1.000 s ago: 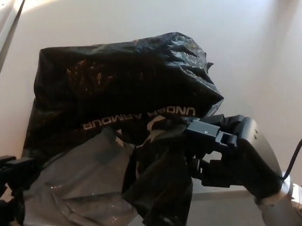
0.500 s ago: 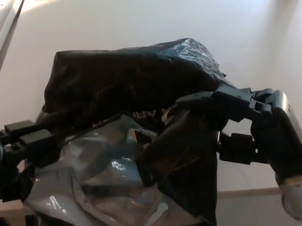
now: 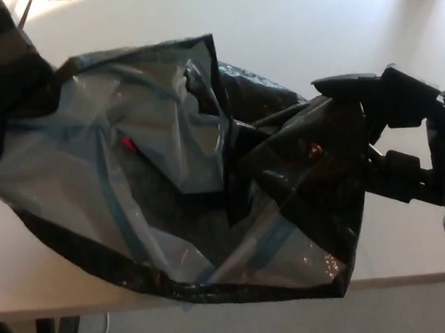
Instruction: A plastic bag is kept infront of the robot in the middle of the desk and the robot uses both its hands to grab it from the top and lifts it up and then releases it.
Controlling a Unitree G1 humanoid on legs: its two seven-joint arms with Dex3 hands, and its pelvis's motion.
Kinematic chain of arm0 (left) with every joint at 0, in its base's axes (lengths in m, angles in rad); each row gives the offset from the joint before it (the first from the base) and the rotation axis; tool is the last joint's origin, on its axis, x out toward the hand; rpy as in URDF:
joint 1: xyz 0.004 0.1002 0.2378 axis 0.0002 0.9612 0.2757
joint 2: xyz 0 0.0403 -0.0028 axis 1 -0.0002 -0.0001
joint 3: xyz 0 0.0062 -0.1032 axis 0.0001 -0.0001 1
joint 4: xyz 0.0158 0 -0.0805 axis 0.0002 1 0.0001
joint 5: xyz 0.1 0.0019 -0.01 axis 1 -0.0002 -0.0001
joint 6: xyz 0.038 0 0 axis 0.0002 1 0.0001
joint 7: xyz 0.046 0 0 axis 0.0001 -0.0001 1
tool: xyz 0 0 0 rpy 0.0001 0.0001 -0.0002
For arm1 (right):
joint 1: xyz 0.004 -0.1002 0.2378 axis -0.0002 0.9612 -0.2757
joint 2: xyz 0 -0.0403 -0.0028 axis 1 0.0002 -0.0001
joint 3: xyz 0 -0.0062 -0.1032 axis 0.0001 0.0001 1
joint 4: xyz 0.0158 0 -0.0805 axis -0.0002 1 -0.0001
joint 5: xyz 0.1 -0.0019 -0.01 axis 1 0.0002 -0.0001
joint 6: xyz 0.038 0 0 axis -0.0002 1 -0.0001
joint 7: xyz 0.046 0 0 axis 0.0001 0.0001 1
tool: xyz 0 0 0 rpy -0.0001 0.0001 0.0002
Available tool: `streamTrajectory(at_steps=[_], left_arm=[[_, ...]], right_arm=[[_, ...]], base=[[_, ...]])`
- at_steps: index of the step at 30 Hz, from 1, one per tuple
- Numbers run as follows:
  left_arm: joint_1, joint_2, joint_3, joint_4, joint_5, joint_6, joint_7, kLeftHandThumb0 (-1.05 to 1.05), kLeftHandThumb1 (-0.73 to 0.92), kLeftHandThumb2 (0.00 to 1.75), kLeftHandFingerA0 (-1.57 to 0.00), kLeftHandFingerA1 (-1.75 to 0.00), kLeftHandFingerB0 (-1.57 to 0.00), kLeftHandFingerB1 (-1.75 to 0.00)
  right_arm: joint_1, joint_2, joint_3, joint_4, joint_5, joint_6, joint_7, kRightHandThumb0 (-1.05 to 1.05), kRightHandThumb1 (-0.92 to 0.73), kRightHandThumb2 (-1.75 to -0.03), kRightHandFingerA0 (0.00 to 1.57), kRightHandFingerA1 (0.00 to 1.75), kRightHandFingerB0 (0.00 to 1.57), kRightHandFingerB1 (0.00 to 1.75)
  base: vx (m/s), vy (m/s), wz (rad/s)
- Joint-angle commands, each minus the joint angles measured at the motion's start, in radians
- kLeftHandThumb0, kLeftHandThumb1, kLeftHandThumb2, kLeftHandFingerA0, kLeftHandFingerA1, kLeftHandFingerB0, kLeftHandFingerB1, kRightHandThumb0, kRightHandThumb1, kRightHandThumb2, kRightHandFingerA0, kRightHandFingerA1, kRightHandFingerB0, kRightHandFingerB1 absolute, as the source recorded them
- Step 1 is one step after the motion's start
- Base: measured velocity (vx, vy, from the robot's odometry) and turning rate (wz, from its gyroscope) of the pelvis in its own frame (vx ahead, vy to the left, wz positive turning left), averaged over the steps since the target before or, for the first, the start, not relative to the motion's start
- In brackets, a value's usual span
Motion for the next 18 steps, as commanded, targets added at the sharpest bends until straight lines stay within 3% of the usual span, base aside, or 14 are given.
streamTrajectory(at_steps=[1,6,11,12,15,16,18], left_arm=[[-0.06,-0.016,0.1,-0.166,-0.166,0.261,-0.033,-0.48,0.84,0.69,-1.16,-1.49,-0.81,-1.43],[-0.044,-0.056,0.13,-0.309,-0.186,0.367,-0.025,-0.45,0.82,0.69,-1.19,-1.48,-0.9,-1.41],[-0.014,-0.149,0.149,-0.426,-0.094,0.329,-0.001,-0.41,0.82,0.67,-1.11,-1.62,-0.74,-1.51],[0.02,-0.138,0.156,-0.463,-0.131,0.331,-0.029,-0.41,0.85,0.66,-1.06,-1.58,-0.74,-1.39],[0.079,-0.141,0.155,-0.553,-0.231,0.35,-0.075,-0.4,0.81,0.69,-1.04,-1.55,-0.75,-1.28],[0.076,-0.155,0.135,-0.577,-0.245,0.337,-0.068,-0.44,0.82,0.68,-1.03,-1.48,-0.73,-1.15],[0.081,-0.167,0.121,-0.603,-0.272,0.336,-0.078,-0.44,0.82,0.68,-1.02,-1.49,-0.71,-1.15]], right_arm=[[0.016,0.023,-0.055,-0.087,0.108,0.069,0.07,-0.34,-0.7,-0.6,1.31,1.1,0.7,0.56],[0.011,0.026,-0.092,-0.207,0.121,0.101,0.083,-0.3,-0.69,-0.6,1.29,1.08,0.68,0.54],[-0.012,0.063,-0.116,-0.364,0.142,0.127,0.073,-0.27,-0.68,-0.59,1.3,1.1,0.7,0.58],[-0.01,0.069,-0.122,-0.394,0.14,0.126,0.073,-0.31,-0.71,-0.6,1.29,1.07,0.69,0.56],[-0.005,0.087,-0.14,-0.469,0.137,0.139,0.087,-0.33,-0.72,-0.61,1.28,1.06,0.68,0.55],[0.007,0.092,-0.144,-0.518,0.142,0.161,0.091,-0.37,-0.72,-0.61,1.3,1.07,0.69,0.54],[0.015,0.105,-0.147,-0.569,0.159,0.182,0.102,-0.36,-0.72,-0.61,1.29,1.08,0.7,0.55]], base=[[0.0,0.0,0.0],[0.0,0.0,0.0],[0.0,0.0,0.0],[0.0,0.0,0.0],[0.0,0.0,0.0],[0.0,0.0,0.0],[0.0,0.0,0.0]])
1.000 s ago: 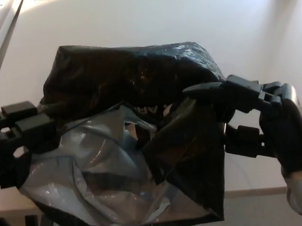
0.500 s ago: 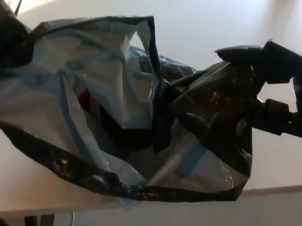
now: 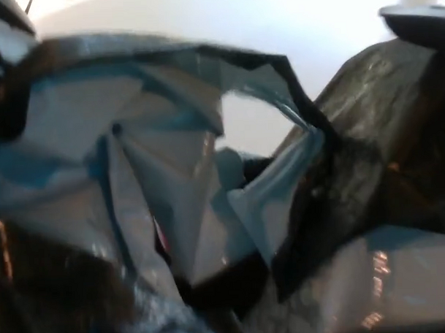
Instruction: A plastic bag is kept infront of the robot in the middle of the desk and the robot uses both its hands to grab it from the top and lifts it up and then releases it.
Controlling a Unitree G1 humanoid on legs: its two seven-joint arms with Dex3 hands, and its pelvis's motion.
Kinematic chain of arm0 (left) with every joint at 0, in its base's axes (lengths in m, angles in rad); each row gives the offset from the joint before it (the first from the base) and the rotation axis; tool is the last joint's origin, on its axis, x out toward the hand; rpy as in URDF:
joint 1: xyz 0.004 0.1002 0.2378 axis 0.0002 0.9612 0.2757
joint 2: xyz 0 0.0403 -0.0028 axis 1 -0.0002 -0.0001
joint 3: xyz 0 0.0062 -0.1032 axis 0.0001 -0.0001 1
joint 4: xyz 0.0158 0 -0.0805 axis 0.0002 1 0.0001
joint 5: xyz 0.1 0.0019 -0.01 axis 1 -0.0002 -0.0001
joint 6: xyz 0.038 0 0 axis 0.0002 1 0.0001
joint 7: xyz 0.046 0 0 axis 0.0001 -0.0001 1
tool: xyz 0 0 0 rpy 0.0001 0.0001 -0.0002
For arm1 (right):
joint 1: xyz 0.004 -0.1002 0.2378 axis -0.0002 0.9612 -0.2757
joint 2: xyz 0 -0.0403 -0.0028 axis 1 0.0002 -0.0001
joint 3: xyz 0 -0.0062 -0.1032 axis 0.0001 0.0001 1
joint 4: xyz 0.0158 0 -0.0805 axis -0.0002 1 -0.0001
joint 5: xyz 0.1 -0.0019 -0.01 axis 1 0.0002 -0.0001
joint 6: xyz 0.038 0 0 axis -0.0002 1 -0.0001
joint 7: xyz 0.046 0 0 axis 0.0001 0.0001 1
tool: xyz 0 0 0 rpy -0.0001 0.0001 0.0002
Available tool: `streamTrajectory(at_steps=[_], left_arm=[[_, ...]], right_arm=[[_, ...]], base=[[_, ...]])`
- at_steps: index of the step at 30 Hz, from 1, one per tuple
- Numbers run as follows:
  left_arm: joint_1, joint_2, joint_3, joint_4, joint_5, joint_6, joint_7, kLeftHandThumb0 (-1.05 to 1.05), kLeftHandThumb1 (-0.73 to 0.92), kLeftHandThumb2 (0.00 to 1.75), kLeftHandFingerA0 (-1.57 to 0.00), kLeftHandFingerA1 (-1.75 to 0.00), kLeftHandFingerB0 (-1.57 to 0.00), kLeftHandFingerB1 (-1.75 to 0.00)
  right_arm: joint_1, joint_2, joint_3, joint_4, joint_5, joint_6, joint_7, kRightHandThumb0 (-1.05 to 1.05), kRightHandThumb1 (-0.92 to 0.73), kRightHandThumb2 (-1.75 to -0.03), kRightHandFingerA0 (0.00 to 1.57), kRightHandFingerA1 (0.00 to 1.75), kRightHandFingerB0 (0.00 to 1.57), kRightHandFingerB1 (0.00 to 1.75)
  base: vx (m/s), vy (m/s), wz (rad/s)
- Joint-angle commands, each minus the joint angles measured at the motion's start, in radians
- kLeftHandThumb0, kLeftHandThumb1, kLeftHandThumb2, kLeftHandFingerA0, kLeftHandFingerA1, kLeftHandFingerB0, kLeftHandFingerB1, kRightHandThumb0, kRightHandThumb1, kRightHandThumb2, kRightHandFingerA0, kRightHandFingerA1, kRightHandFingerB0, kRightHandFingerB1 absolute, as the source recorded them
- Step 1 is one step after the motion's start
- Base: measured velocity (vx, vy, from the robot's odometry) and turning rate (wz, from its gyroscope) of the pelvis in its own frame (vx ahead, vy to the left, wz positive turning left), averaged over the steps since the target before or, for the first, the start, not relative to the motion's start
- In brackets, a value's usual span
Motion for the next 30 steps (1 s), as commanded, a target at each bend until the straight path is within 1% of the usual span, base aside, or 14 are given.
streamTrajectory(at_steps=[1,3,4,7,14,15,16,17,18,19,23,27,28,30], left_arm=[[0.039,-0.024,-0.003,-0.122,-0.157,0.097,-0.047,-0.45,0.81,0.68,-1.01,-1.48,-0.7,-1.21],[0.043,-0.029,0.0,-0.132,-0.169,0.103,-0.056,-0.45,0.8,0.69,-1.0,-1.52,-0.68,-1.25],[0.049,-0.015,0.017,-0.145,-0.182,0.121,-0.07,-0.46,0.8,0.69,-1.01,-1.52,-0.68,-1.32],[0.045,0.004,0.042,-0.168,-0.223,0.154,-0.096,-0.47,0.78,0.69,-1.05,-1.52,-0.67,-1.45],[-0.008,-0.005,0.048,-0.24,-0.301,0.274,-0.076,-0.47,0.76,0.68,-1.0,-1.47,-0.63,-1.42],[-0.005,0.015,0.051,-0.23,-0.36,0.268,-0.108,-0.47,0.79,0.68,-0.99,-1.47,-0.61,-1.33],[-0.007,0.019,0.057,-0.223,-0.384,0.259,-0.123,-0.5,0.65,1.02,-1.05,-1.19,-0.71,-1.01],[-0.008,0.02,0.059,-0.22,-0.393,0.256,-0.129,-0.5,0.65,1.02,-1.05,-1.19,-0.71,-1.01],[-0.03,0.001,0.053,-0.206,-0.376,0.233,-0.122,-0.46,0.8,0.64,-1.01,-1.25,-0.66,-1.11],[-0.014,0.033,0.078,-0.206,-0.413,0.238,-0.155,-0.48,0.85,0.65,-0.92,-1.21,-0.57,-1.15],[-0.003,0.049,0.122,-0.223,-0.4,0.267,-0.165,-0.51,0.86,0.66,-0.96,-1.22,-0.61,-1.19],[0.035,0.064,0.18,-0.24,-0.413,0.304,-0.187,-0.47,0.83,0.64,-0.98,-1.13,-0.69,-1.07],[0.015,0.062,0.167,-0.229,-0.414,0.299,-0.187,-0.46,0.81,0.63,-0.96,-1.16,-0.66,-1.15],[-0.045,0.032,0.117,-0.187,-0.387,0.254,-0.185,-0.43,0.79,0.64,-0.97,-1.23,-0.64,-1.12]], right_arm=[[0.019,0.034,-0.038,-0.18,0.064,0.094,0.032,-0.43,-0.57,-0.87,1.28,1.13,0.64,0.66],[0.026,0.042,-0.042,-0.204,0.057,0.104,0.041,-0.43,-0.57,-0.88,1.27,1.12,0.64,0.65],[0.025,0.045,-0.046,-0.214,0.052,0.101,0.044,-0.4,-0.73,-0.61,1.3,1.08,0.71,0.51],[0.032,0.047,-0.061,-0.253,0.045,0.11,0.064,-0.42,-0.76,-0.63,1.26,1.09,0.66,0.5],[-0.002,0.008,-0.126,-0.307,0.118,0.146,0.111,-0.35,-0.77,-0.62,1.27,1.1,0.66,0.55],[-0.004,0.01,-0.137,-0.315,0.106,0.146,0.111,-0.34,-0.78,-0.62,1.26,1.12,0.66,0.54],[0.001,0.011,-0.145,-0.324,0.102,0.153,0.116,-0.34,-0.78,-0.62,1.25,1.13,0.66,0.54],[0.003,0.011,-0.147,-0.328,0.102,0.157,0.119,-0.34,-0.78,-0.62,1.25,1.13,0.66,0.54],[0.021,0.021,-0.155,-0.344,0.076,0.155,0.116,-0.33,-0.76,-0.61,1.24,1.12,0.67,0.53],[0.027,0.024,-0.162,-0.352,0.058,0.156,0.115,-0.33,-0.76,-0.61,1.24,1.12,0.68,0.54],[0.037,0.03,-0.168,-0.369,0.052,0.169,0.127,-0.34,-0.75,-0.62,1.24,1.11,0.67,0.54],[0.022,0.034,-0.141,-0.332,0.109,0.164,0.147,-0.35,-0.75,-0.62,1.25,1.11,0.67,0.52],[0.01,0.04,-0.137,-0.317,0.102,0.158,0.143,-0.35,-0.74,-0.61,1.26,1.1,0.69,0.52],[-0.014,0.052,-0.125,-0.286,0.098,0.149,0.139,-0.34,-0.74,-0.61,1.24,1.1,0.68,0.53]], base=[[0.0,0.0,0.0],[0.0,0.0,0.0],[0.0,0.0,0.0],[0.0,0.0,0.0],[0.0,0.0,0.0],[0.0,0.0,0.0],[0.0,0.0,0.0],[0.0,0.0,0.0],[0.0,0.0,0.0],[0.0,0.0,0.0],[0.0,0.0,0.0],[0.0,0.0,0.0],[0.0,0.0,0.0],[0.0,0.0,0.0]])
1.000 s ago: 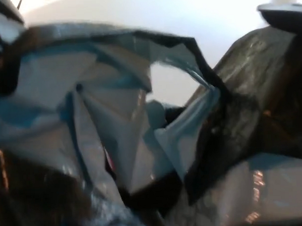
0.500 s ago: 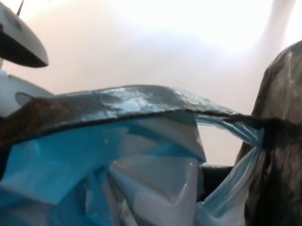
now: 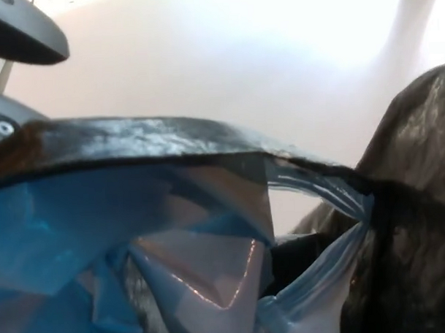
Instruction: A plastic bag is kept infront of the robot in the middle of the desk and the robot uses both its hands to grab it from the top and lifts it up and then releases it.
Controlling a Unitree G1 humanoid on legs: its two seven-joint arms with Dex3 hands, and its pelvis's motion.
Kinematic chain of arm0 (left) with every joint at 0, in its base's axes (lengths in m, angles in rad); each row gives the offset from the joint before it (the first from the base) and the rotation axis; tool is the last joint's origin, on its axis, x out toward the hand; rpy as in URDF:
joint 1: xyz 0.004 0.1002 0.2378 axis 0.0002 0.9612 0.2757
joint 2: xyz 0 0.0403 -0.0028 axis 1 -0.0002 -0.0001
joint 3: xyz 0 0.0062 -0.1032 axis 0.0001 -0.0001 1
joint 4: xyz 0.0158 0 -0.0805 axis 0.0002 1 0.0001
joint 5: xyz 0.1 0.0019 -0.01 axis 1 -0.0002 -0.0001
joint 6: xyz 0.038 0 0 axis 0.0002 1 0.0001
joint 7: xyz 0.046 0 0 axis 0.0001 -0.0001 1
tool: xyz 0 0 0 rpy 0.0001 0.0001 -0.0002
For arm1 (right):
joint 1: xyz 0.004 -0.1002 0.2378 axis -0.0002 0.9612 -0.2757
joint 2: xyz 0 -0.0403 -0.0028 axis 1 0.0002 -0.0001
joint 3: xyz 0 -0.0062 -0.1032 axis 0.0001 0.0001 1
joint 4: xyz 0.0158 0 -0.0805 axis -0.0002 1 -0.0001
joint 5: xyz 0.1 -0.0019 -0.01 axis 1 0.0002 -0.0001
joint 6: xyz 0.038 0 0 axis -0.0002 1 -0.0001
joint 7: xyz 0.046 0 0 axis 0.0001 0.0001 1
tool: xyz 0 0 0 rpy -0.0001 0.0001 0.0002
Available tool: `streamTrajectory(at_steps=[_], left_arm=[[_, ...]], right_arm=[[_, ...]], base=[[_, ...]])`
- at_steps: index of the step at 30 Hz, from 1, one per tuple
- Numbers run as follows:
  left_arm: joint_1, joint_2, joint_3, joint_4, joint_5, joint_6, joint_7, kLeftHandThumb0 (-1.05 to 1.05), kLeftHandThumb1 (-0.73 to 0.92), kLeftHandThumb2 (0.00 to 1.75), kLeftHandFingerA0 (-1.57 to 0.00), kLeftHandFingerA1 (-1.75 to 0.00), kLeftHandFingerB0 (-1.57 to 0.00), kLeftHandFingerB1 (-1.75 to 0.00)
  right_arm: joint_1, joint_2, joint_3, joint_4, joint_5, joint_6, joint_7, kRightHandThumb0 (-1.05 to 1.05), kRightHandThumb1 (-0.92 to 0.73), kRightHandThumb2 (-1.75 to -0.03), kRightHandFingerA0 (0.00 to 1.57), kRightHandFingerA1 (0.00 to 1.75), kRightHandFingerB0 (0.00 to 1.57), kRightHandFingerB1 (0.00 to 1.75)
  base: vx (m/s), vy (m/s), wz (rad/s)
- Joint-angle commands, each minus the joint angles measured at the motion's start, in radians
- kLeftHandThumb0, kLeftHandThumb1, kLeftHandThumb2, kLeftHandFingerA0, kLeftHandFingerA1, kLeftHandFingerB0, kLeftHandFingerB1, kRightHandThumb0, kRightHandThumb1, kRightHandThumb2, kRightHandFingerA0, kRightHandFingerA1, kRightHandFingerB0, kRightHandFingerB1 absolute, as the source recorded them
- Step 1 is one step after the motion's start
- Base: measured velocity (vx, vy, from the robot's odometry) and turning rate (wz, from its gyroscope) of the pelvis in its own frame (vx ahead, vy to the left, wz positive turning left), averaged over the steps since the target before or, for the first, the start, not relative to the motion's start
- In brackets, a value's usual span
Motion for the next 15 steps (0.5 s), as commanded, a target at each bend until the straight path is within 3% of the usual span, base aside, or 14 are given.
streamTrajectory(at_steps=[1,2,3,4,5,6,8,9,11,12,13,14,15], left_arm=[[-0.08,-0.026,-0.049,0.055,-0.011,-0.018,-0.03,-0.43,0.79,0.64,-0.97,-1.23,-0.64,-1.12],[-0.092,-0.027,-0.067,0.083,-0.014,-0.02,-0.046,-0.46,0.82,0.67,-0.97,-1.35,-0.64,-1.21],[-0.105,-0.02,-0.073,0.098,-0.012,-0.011,-0.058,-0.47,0.86,0.71,-0.96,-1.46,-0.61,-1.31],[-0.113,-0.011,-0.071,0.102,-0.009,0.002,-0.063,-0.47,0.86,0.71,-0.96,-1.46,-0.61,-1.31],[-0.138,-0.018,-0.073,0.119,0.038,-0.01,-0.056,-0.44,0.83,0.7,-0.98,-1.47,-0.62,-1.39],[-0.163,-0.025,-0.073,0.16,0.1,-0.046,-0.05,-0.44,0.75,0.67,-0.98,-1.48,-0.61,-1.28],[-0.208,-0.038,-0.083,0.24,0.188,-0.096,-0.046,-0.44,0.77,0.68,-0.95,-1.54,-0.61,-1.24],[-0.257,-0.059,-0.109,0.282,0.247,-0.101,-0.013,-0.37,0.78,0.7,-0.95,-1.75,-0.61,-1.46],[-0.321,-0.093,-0.14,0.331,0.325,-0.107,0.033,-0.37,0.78,0.7,-0.95,-1.75,-0.61,-1.46],[-0.343,-0.091,-0.144,0.364,0.369,-0.119,0.042,-0.34,0.81,0.64,-0.99,-1.75,-0.57,-1.58],[-0.367,-0.083,-0.149,0.4,0.401,-0.122,0.044,-0.34,0.82,0.65,-1.04,-1.72,-0.63,-1.52],[-0.386,-0.075,-0.153,0.428,0.419,-0.121,0.042,-0.34,0.82,0.65,-1.04,-1.72,-0.63,-1.52],[-0.413,-0.07,-0.162,0.484,0.43,-0.136,0.042,-0.34,0.8,0.66,-1.11,-1.57,-0.68,-1.4]], right_arm=[[-0.047,0.019,0.019,0.051,0.031,-0.011,0.008,-0.34,-0.74,-0.61,1.24,1.1,0.68,0.53],[-0.069,0.035,0.028,0.076,-0.013,0.003,-0.008,-0.45,-0.58,-0.91,1.26,1.16,0.63,0.65],[-0.085,0.038,0.033,0.093,-0.033,0.018,-0.007,-0.39,-0.74,-0.61,1.26,1.19,0.68,0.55],[-0.094,0.034,0.034,0.102,-0.034,0.03,0.002,-0.39,-0.74,-0.61,1.26,1.19,0.68,0.55],[-0.11,0.036,0.038,0.128,-0.021,0.028,0.007,-0.42,-0.58,-0.87,1.27,1.19,0.63,0.66],[-0.133,0.037,0.04,0.18,-0.02,0.011,0.004,-0.34,-0.72,-0.61,1.26,1.25,0.71,0.59],[-0.184,0.04,0.039,0.291,-0.041,-0.025,-0.011,-0.33,-0.71,-0.61,1.25,1.26,0.72,0.61],[-0.21,0.036,0.038,0.336,-0.031,-0.005,-0.003,-0.34,-0.74,-0.61,1.21,1.24,0.7,0.63],[-0.237,0.028,0.038,0.378,-0.006,0.029,0.017,-0.34,-0.74,-0.61,1.21,1.24,0.7,0.63],[-0.254,0.025,0.037,0.4,0.004,0.047,0.025,-0.35,-0.76,-0.61,1.19,1.25,0.7,0.67],[-0.275,0.024,0.035,0.433,0.015,0.055,0.028,-0.35,-0.79,-0.63,1.18,1.25,0.71,0.81],[-0.294,0.025,0.033,0.463,0.022,0.055,0.029,-0.35,-0.79,-0.63,1.18,1.25,0.71,0.81],[-0.317,0.016,0.027,0.501,0.016,0.062,0.031,-0.38,-0.83,-0.66,1.15,1.41,0.73,1.28]], base=[[0.0,0.0,0.0],[0.0,0.0,0.0],[0.0,0.0,0.0],[0.0,0.0,0.0],[0.0,0.0,0.0],[0.0,0.0,0.0],[0.0,0.0,0.0],[0.0,0.0,0.0],[0.0,0.0,0.0],[0.0,0.0,0.07],[0.0,0.0,0.0],[0.0,0.0,0.0],[0.0,0.0,0.0]])
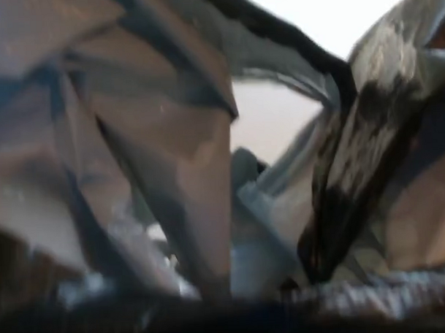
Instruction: A plastic bag is kept infront of the robot in the middle of the desk and the robot uses both its hands to grab it from the top and lifts it up and then releases it.
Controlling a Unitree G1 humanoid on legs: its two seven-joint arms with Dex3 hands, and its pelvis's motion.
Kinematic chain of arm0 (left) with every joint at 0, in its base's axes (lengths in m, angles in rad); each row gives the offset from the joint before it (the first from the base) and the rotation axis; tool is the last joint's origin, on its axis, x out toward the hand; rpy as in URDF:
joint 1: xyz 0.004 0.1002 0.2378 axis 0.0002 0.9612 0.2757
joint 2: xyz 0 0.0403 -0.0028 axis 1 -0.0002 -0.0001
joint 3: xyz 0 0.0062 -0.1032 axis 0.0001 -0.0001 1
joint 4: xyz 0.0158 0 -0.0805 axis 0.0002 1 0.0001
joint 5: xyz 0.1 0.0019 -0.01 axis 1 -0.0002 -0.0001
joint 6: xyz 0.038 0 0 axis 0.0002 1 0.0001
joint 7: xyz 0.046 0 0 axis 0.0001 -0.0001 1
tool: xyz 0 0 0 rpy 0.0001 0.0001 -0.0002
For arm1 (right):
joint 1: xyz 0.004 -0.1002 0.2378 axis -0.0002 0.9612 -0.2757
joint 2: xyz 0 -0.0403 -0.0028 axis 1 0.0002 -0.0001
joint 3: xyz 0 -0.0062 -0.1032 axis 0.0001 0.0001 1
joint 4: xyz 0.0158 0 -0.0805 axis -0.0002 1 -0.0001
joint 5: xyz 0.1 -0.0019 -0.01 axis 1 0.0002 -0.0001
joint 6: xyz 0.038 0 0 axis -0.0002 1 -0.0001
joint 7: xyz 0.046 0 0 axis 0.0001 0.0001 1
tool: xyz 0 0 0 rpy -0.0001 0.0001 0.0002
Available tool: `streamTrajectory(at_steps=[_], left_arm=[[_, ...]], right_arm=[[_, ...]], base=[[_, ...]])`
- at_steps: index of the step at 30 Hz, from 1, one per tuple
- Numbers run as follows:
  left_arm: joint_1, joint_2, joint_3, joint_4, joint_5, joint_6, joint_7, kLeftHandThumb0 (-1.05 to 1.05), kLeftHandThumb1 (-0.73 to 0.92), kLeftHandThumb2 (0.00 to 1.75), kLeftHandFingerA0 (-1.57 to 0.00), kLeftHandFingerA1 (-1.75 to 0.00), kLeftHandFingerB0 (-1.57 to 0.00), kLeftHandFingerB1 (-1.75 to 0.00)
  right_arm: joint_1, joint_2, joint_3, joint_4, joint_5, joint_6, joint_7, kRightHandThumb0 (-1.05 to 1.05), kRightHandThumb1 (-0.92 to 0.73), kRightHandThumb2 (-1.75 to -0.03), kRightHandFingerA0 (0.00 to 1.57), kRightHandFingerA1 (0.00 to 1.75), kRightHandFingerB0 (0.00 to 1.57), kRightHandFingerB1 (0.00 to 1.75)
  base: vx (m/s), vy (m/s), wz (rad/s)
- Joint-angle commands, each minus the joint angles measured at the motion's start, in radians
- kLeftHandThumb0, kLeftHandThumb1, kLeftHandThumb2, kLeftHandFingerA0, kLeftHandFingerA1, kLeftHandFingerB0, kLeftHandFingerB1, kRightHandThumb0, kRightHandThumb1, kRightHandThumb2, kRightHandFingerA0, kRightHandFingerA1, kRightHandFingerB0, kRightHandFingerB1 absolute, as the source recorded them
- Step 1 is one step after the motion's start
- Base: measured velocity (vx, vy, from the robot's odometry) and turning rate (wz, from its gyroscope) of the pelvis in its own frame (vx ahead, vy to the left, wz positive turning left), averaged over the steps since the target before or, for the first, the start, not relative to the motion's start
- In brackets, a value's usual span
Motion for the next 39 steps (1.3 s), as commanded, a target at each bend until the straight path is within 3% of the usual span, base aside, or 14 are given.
streamTrajectory(at_steps=[1,4,13,14,27,28,29,30,31,32,33,37,38,39], left_arm=[[-0.189,-0.006,-0.059,0.274,0.302,-0.112,0.077,-0.34,0.8,0.66,-1.11,-1.57,-0.68,-1.4],[-0.29,0.028,-0.102,0.498,0.302,-0.162,0.048,-0.37,0.82,0.68,-1.14,-1.46,-0.75,-1.35],[-0.532,0.088,-0.253,0.942,0.465,-0.198,0.086,-0.37,0.86,0.66,-1.01,-1.6,-0.68,-1.42],[-0.545,0.095,-0.273,0.987,0.485,-0.19,0.09,-0.37,0.88,0.65,-0.89,-1.75,-0.59,-1.49],[-0.592,0.165,-0.427,1.412,0.58,-0.197,0.172,-0.27,0.84,0.64,-0.77,-1.75,-0.48,-1.41],[-0.577,0.176,-0.429,1.436,0.57,-0.205,0.17,-0.28,0.8,0.63,-0.89,-1.27,-0.56,-0.94],[-0.573,0.181,-0.431,1.45,0.566,-0.212,0.171,-0.28,0.8,0.63,-0.89,-1.27,-0.56,-0.94],[-0.558,0.19,-0.43,1.459,0.557,-0.224,0.169,-0.4,0.78,0.63,-0.93,-0.83,-0.54,-0.5],[-0.555,0.195,-0.432,1.468,0.554,-0.233,0.17,-0.4,0.78,0.63,-0.93,-0.83,-0.54,-0.5],[-0.527,0.213,-0.43,1.476,0.559,-0.276,0.197,-0.5,0.7,0.61,-0.64,-0.47,-0.32,-0.32],[-0.495,0.235,-0.427,1.48,0.562,-0.325,0.217,-0.52,0.8,0.64,-0.33,-0.38,-0.28,-0.29],[-0.407,0.282,-0.4,1.419,0.552,-0.373,0.221,-0.51,0.79,0.64,-0.28,-0.37,-0.23,-0.29],[-0.368,0.3,-0.375,1.381,0.544,-0.396,0.231,-0.42,0.73,0.62,-0.29,-0.4,-0.24,-0.29],[-0.345,0.308,-0.358,1.36,0.546,-0.416,0.253,-0.45,0.73,0.62,-0.29,-0.4,-0.24,-0.29]], right_arm=[[-0.148,-0.032,-0.021,0.226,0.027,0.061,0.019,-0.38,-0.83,-0.66,1.15,1.41,0.73,1.28],[-0.215,-0.071,-0.029,0.343,-0.052,0.101,0.005,-0.43,-0.83,-0.66,1.16,1.42,0.9,1.27],[-0.397,-0.107,-0.017,0.662,-0.07,0.098,-0.012,-0.25,-0.81,-0.63,1.04,1.55,0.71,1.47],[-0.416,-0.11,-0.014,0.699,-0.083,0.108,-0.023,-0.27,-0.81,-0.63,1.03,1.54,0.71,1.42],[-0.525,-0.163,0.004,1.125,-0.129,0.117,-0.075,-0.29,-0.81,-0.66,0.99,1.39,0.74,1.19],[-0.51,-0.156,-0.003,1.113,-0.113,0.177,-0.061,-0.33,-0.77,-0.63,1.04,0.95,0.76,0.68],[-0.505,-0.152,-0.006,1.108,-0.107,0.201,-0.056,-0.33,-0.77,-0.63,1.04,0.95,0.76,0.68],[-0.502,-0.15,-0.006,1.115,-0.097,0.205,-0.046,-0.32,-0.76,-0.62,1.02,0.84,0.68,0.56],[-0.502,-0.149,-0.005,1.121,-0.093,0.206,-0.042,-0.32,-0.76,-0.62,1.02,0.84,0.68,0.56],[-0.471,-0.158,-0.005,1.111,-0.088,0.199,-0.023,-0.36,-0.73,-0.62,0.98,0.61,0.5,0.44],[-0.428,-0.17,0.005,1.077,-0.102,0.2,-0.01,-0.46,-0.74,-0.62,0.78,0.52,0.33,0.36],[-0.32,-0.19,0.019,0.977,-0.13,0.198,-0.004,-0.53,-0.72,-0.61,0.57,0.47,0.26,0.32],[-0.272,-0.188,0.014,0.94,-0.142,0.192,-0.029,-0.68,-0.58,-0.85,0.28,0.49,0.13,0.39],[-0.243,-0.187,0.01,0.918,-0.148,0.183,-0.046,-0.71,-0.56,-0.87,0.34,0.5,0.1,0.38]], base=[[0.0,0.0,0.0],[0.0,0.0,0.0],[0.0,0.0,0.0],[0.0,0.0,0.0],[0.0,0.0,0.0],[0.0,0.0,0.0],[0.0,0.0,0.0],[0.0,0.0,0.0],[0.0,0.0,0.0],[0.0,0.0,0.0],[0.0,0.0,0.0],[0.0,0.0,0.0],[0.0,0.0,0.0],[0.0,0.0,0.0]])
